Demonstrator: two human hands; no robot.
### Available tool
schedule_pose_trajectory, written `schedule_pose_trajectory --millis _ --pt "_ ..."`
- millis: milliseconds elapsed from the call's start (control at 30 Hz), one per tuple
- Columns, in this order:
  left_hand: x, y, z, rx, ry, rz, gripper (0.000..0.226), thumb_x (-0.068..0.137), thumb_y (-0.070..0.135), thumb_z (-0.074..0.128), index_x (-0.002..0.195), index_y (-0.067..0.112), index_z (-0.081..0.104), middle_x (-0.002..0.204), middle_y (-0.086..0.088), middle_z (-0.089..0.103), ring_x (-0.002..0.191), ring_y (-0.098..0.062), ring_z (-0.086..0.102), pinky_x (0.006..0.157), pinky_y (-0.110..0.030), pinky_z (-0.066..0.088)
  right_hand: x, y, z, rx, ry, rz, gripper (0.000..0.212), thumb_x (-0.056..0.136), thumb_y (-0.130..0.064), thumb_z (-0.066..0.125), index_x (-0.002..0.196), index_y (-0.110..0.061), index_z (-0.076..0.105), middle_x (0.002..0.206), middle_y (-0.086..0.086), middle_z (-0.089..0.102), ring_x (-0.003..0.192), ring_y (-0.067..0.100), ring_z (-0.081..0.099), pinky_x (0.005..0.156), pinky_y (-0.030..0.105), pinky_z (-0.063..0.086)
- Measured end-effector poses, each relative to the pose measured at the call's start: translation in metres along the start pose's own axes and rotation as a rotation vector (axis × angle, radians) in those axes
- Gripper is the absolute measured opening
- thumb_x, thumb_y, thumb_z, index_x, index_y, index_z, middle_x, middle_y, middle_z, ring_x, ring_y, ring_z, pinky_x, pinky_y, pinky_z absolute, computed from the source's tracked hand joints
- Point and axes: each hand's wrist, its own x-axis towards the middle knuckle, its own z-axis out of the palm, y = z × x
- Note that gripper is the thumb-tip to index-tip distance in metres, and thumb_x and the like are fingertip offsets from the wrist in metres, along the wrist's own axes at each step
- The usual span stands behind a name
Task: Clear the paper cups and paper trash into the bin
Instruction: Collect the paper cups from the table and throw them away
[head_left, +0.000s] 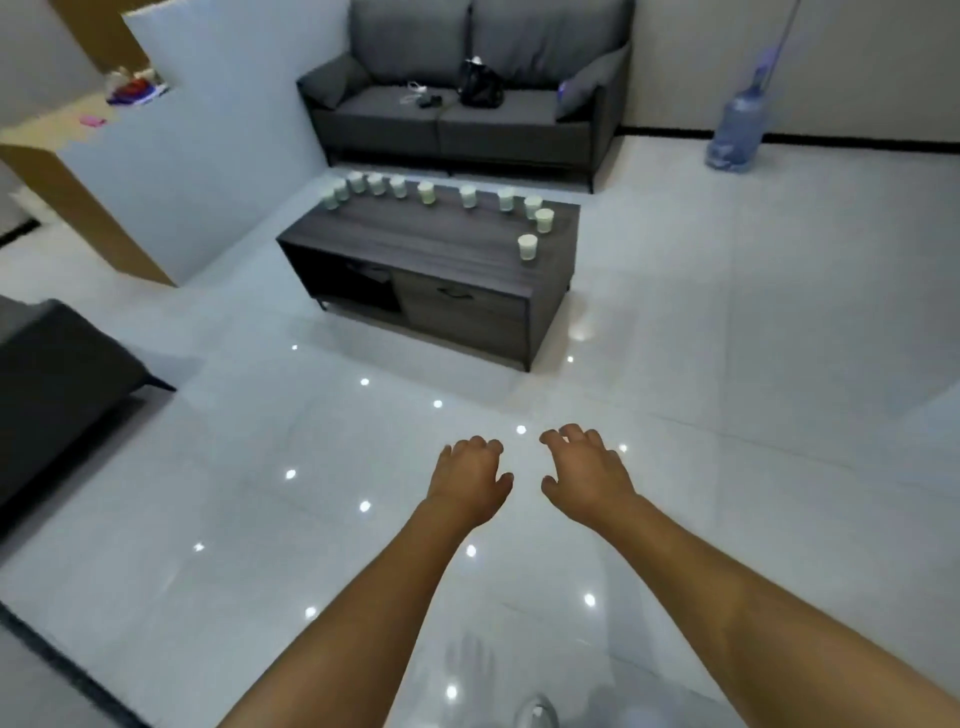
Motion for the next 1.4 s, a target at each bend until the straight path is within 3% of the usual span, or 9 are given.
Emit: schedule_pose_trajectory --millis 233,433,867,1400 --pt "0.045 -0.126 -0.045 -0.072 -0.003 -0.231 0.047 0.095 0.038 0.047 0.136 0.014 0.045 0.131 -0.007 0.052 0.119 -0.025 0.049 0.105 -0.034 0.035 0.129 -0.107 -0.005 -0.046 -0.053 -0.202 0.054 0.09 -0.024 0.053 0.142 -0.021 0.035 0.141 0.003 0.04 0.125 0.025 0.039 0.095 0.037 0.043" --pt "0.149 -0.204 -0.094 -0.15 0.019 -0.33 0.047 0.095 0.037 0.047 0.136 0.013 0.045 0.131 -0.008 0.052 0.12 -0.025 0.049 0.103 -0.034 0.037 0.273 -0.154 -0.022 -0.07 -0.092 -0.259 0.055 0.089 -0.02 0.053 0.141 -0.022 0.036 0.14 0.002 0.04 0.125 0.023 0.038 0.096 0.037 0.041" --pt "0.374 -0.358 -0.224 -0.214 0.098 -0.347 0.046 0.097 0.033 0.046 0.138 0.015 0.043 0.136 -0.005 0.05 0.124 -0.022 0.045 0.104 -0.031 0.035 0.576 -0.285 -0.079 -0.119 -0.138 -0.359 0.056 0.089 -0.02 0.055 0.141 -0.022 0.035 0.138 0.003 0.042 0.123 0.024 0.041 0.096 0.038 0.045" --pt "0.616 -0.665 -0.345 -0.151 0.046 -0.357 0.048 0.096 0.034 0.046 0.139 0.014 0.04 0.135 -0.007 0.048 0.124 -0.025 0.044 0.101 -0.035 0.038 0.906 -0.523 -0.096 -0.091 -0.19 -0.413 0.053 0.09 -0.021 0.052 0.14 -0.018 0.036 0.136 0.006 0.042 0.124 0.026 0.039 0.095 0.042 0.045"
